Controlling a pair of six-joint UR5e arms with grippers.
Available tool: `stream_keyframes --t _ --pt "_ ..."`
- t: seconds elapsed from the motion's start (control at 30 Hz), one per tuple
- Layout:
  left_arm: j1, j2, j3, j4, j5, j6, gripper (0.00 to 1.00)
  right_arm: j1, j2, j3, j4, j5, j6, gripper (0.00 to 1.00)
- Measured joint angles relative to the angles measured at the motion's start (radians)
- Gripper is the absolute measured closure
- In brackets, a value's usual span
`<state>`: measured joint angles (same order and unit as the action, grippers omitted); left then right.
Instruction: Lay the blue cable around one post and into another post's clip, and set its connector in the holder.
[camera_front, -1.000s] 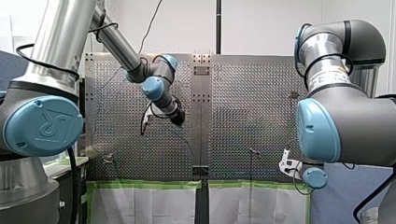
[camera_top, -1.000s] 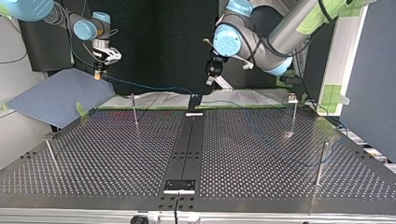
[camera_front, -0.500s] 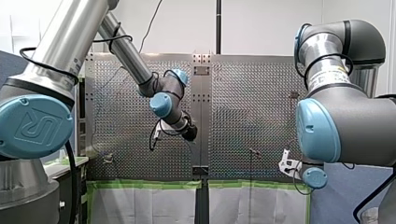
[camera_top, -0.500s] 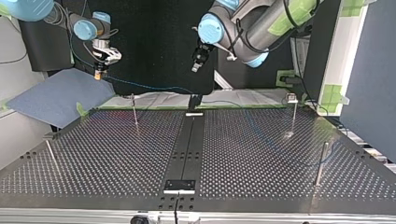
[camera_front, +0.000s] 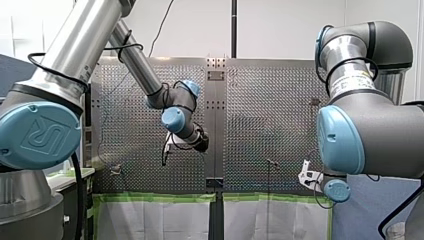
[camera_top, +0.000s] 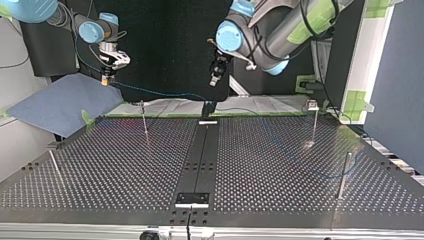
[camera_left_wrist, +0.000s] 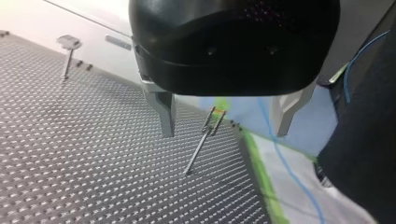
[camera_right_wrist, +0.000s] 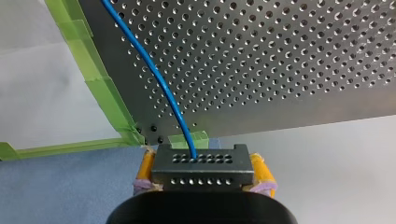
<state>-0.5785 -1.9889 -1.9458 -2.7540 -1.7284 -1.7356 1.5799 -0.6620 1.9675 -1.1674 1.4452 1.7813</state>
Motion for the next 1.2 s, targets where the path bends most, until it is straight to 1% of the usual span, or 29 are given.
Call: stream_keyframes --t 0.2,0.47,0.57,0.8,1.2 --pt "0.009 -0.002 0.0 0.056 0.008 -0.013 0.0 0.001 0.0 0.0 0.0 0.0 0.001 1.0" --pt "0.006 -0.001 -0.001 0.132 0.018 -0.016 0.0 0.001 0.0 0.0 0.001 0.0 0.001 1.0" --pt "0.001 -0.004 -0.011 0.159 0.018 -0.016 0.0 0.001 0.0 0.0 0.002 0.0 0.001 1.0" --pt "-0.007 -0.053 -0.024 0.221 0.019 -0.011 0.0 0.002 0.0 0.0 0.003 0.0 0.002 1.0" --pt "-0.013 -0.152 -0.019 0.32 0.019 -0.019 0.0 0.003 0.0 0.0 0.003 0.0 0.004 1.0"
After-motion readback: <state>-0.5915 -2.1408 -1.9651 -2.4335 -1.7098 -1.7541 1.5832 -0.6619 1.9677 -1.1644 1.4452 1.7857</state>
